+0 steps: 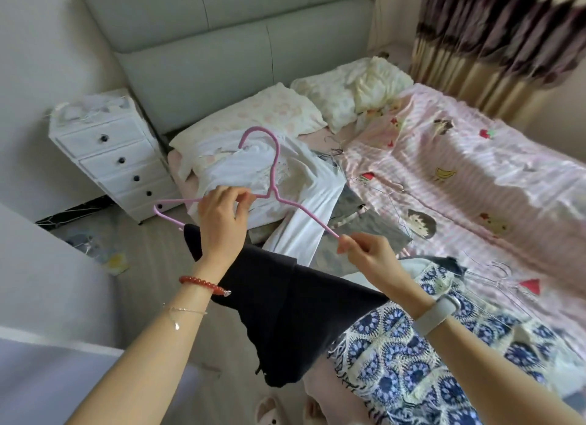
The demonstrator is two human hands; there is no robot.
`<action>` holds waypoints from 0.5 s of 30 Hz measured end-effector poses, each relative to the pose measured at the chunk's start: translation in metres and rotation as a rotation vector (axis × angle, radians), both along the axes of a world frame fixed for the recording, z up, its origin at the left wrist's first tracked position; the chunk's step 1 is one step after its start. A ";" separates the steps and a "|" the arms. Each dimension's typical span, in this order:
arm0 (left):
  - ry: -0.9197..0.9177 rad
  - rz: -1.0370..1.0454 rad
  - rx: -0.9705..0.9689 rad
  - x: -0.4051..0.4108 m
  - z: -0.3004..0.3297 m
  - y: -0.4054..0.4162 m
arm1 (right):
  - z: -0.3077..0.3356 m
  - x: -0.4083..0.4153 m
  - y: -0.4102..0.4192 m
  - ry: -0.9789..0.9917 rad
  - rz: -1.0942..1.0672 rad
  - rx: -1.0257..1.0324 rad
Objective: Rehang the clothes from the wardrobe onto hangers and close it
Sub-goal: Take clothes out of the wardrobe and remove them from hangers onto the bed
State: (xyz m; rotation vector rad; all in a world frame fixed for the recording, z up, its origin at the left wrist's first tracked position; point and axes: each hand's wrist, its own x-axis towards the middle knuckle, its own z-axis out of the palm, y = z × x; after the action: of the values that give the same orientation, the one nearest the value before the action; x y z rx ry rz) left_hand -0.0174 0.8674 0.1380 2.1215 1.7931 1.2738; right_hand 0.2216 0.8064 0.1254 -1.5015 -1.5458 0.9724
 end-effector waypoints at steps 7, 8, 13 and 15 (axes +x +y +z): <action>-0.083 0.102 -0.009 -0.054 -0.005 0.011 | 0.010 -0.056 0.029 0.049 0.112 -0.067; -0.091 0.109 -0.016 -0.064 -0.005 0.012 | 0.009 -0.064 0.033 0.080 0.144 -0.103; -0.034 -0.016 -0.109 -0.095 -0.015 0.017 | -0.019 -0.085 0.045 0.067 0.135 -0.154; -0.040 -0.086 -0.192 -0.099 -0.021 0.019 | -0.040 -0.088 0.044 0.052 0.095 -0.132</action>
State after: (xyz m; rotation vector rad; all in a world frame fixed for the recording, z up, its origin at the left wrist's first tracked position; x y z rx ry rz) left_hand -0.1165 0.8866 0.1168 2.0309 1.7117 1.0703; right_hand 0.1336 0.8505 0.0858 -1.4907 -1.5534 1.1800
